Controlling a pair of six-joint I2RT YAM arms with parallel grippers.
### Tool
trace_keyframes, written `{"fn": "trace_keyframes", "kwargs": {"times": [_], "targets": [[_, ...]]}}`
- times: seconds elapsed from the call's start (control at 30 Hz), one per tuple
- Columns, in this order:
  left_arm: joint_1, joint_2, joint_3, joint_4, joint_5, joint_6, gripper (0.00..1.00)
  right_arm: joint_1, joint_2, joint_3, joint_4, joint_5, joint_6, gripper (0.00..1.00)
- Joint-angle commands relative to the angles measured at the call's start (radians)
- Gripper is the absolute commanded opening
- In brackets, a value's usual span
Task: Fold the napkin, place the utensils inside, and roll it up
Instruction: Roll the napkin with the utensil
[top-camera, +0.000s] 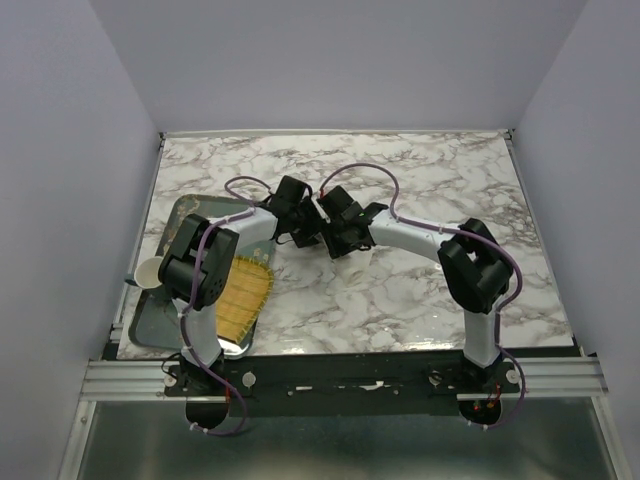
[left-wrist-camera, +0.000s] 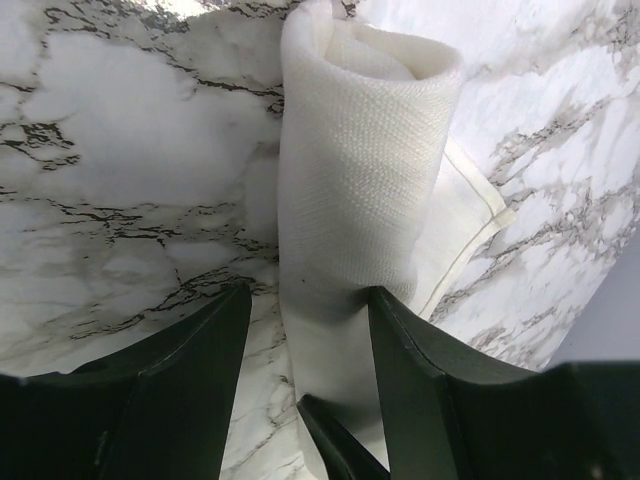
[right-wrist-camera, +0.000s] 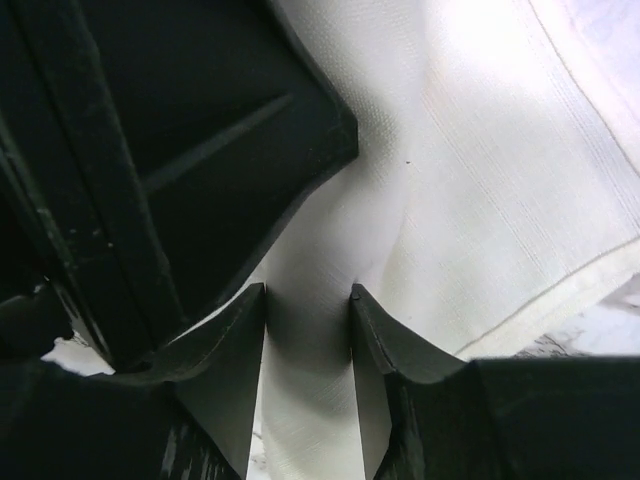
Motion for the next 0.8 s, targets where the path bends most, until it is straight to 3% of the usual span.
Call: {"fn": "trace_keyframes", "kwargs": {"times": [0.0, 0.3, 0.63, 0.77], "targets": [[-0.009, -0.03, -0.042, -0.031, 0.029, 0.018, 0.62, -0.038, 0.049, -0.086, 0.063, -0.011, 0.018, 0.42], [0.008, -0.122, -0.065, -0.06, -0.042, 0.087, 0.66, -0.18, 0.029, -0.214, 0.223, -0.333, -0.018, 0.27], [0.008, -0.168, -0.03, -0.1, -0.065, 0.12, 0.69, -0.352, 0.199, -0.166, 0.268, -1.103, -0.055, 0.26], [0.005, -0.075, 0.05, -0.115, -0.019, 0.122, 0.69, -0.377, 0.225, -0.158, 0.255, -1.156, -0.07, 0.26]]}}
